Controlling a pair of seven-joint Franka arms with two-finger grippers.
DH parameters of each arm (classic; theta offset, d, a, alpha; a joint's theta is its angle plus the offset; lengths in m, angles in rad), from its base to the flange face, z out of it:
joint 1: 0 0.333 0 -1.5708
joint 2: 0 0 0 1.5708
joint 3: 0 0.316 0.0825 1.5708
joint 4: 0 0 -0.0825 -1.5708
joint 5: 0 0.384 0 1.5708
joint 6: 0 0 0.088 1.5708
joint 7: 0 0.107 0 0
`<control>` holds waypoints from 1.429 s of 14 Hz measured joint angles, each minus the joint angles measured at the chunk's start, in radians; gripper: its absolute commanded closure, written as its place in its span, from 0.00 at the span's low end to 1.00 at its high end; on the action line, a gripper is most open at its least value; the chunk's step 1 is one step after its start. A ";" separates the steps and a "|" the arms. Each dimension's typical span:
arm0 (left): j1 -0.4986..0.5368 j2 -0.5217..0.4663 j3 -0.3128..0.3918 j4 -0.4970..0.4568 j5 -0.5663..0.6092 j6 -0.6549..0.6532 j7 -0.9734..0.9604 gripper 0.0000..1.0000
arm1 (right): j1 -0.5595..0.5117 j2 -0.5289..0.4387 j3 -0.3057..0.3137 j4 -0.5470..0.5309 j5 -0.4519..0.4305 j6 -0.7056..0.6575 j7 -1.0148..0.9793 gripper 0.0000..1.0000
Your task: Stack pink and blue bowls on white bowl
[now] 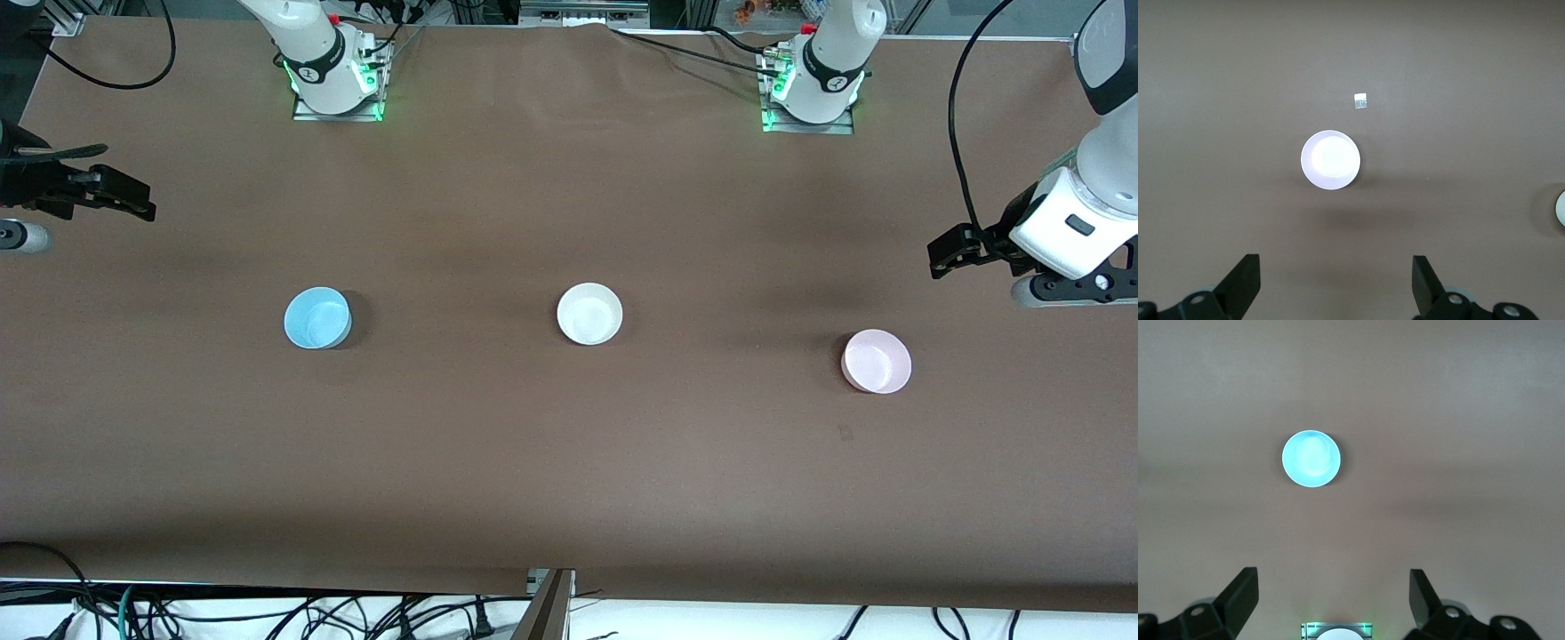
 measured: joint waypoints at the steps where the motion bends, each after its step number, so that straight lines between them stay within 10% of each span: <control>1: 0.000 0.000 0.000 0.000 0.000 0.000 0.000 0.00 | 0.000 0.000 0.000 0.000 0.000 0.000 0.001 0.00; 9: 0.016 0.154 0.002 0.077 0.000 0.046 -0.001 0.00 | 0.000 0.000 0.000 0.001 0.000 0.008 0.001 0.00; 20: 0.208 0.454 0.004 0.035 0.000 0.452 0.202 0.00 | -0.006 0.041 -0.008 -0.003 -0.003 0.045 0.012 0.00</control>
